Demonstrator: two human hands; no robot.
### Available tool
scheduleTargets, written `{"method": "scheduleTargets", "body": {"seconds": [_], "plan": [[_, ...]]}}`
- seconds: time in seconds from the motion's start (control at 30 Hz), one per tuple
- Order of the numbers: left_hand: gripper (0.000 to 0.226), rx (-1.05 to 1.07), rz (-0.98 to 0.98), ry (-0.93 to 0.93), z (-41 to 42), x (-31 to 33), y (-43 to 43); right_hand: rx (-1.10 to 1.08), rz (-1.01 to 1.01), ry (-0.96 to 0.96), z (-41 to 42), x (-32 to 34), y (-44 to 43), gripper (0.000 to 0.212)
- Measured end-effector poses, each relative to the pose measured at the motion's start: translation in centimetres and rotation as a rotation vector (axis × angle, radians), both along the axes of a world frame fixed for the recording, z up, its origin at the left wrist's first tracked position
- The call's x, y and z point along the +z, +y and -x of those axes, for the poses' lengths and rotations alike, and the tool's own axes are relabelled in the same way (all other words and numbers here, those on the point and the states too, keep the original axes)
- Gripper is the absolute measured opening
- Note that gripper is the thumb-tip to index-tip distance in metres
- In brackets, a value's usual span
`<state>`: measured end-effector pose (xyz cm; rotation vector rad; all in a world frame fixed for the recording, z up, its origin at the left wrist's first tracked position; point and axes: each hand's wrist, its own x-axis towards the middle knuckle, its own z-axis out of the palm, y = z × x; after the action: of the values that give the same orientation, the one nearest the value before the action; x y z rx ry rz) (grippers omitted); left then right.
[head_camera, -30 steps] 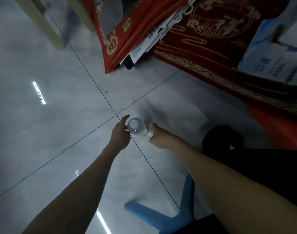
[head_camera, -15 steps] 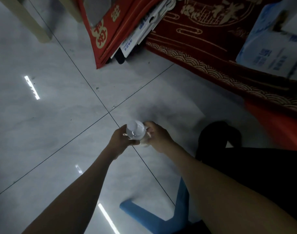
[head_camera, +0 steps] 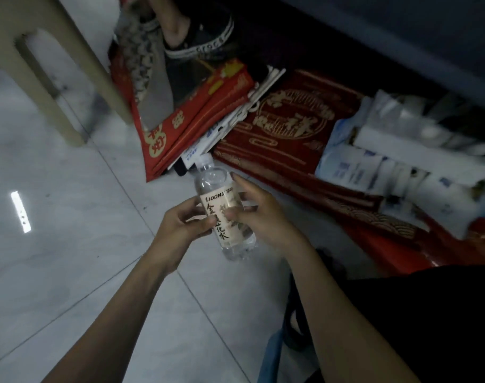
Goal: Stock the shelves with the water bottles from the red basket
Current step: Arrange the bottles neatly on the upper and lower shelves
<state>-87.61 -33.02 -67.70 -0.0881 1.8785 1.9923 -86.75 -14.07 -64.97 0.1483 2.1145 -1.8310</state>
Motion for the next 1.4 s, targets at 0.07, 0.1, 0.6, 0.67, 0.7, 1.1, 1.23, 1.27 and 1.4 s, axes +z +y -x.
{"method": "scheduleTargets", "body": {"seconds": [0.07, 0.1, 0.6, 0.67, 0.7, 1.1, 1.23, 1.27, 1.4], "plan": [[0.053, -0.031, -0.053, 0.089, 0.7, 4.1, 2.2, -0.048, 0.033, 0.12, -0.2, 4.0, 1.9, 0.072], [0.053, -0.054, -0.08, 0.127, 1.1, 6.3, 3.4, -0.076, 0.039, 0.164, -0.4, 6.3, 3.0, 0.073], [0.043, -0.552, -0.342, 0.623, -2.4, 34.5, 26.7, -0.515, -0.261, 0.767, -12.1, 32.7, 22.8, 0.069], [0.044, -0.629, -0.372, 0.653, -3.5, 37.4, 30.1, -0.584, -0.289, 0.822, -14.4, 35.3, 25.4, 0.071], [0.045, -0.657, -0.384, 0.664, -4.0, 38.7, 31.7, -0.62, -0.311, 0.844, -15.5, 36.4, 26.6, 0.071], [0.046, -0.851, -0.439, 0.864, -9.2, 50.0, 44.6, -0.881, -0.582, 1.023, -23.4, 46.2, 35.3, 0.07], [0.047, -0.831, -0.432, 0.953, -10.0, 51.8, 47.4, -0.917, -0.62, 1.07, -23.7, 47.7, 37.7, 0.07], [0.047, -0.821, -0.436, 0.97, -10.1, 52.1, 48.1, -0.928, -0.625, 1.081, -23.7, 48.0, 38.3, 0.07], [0.047, -0.799, -0.426, 1.029, -10.3, 53.3, 50.7, -0.969, -0.659, 1.103, -23.3, 48.8, 40.4, 0.07]]}}
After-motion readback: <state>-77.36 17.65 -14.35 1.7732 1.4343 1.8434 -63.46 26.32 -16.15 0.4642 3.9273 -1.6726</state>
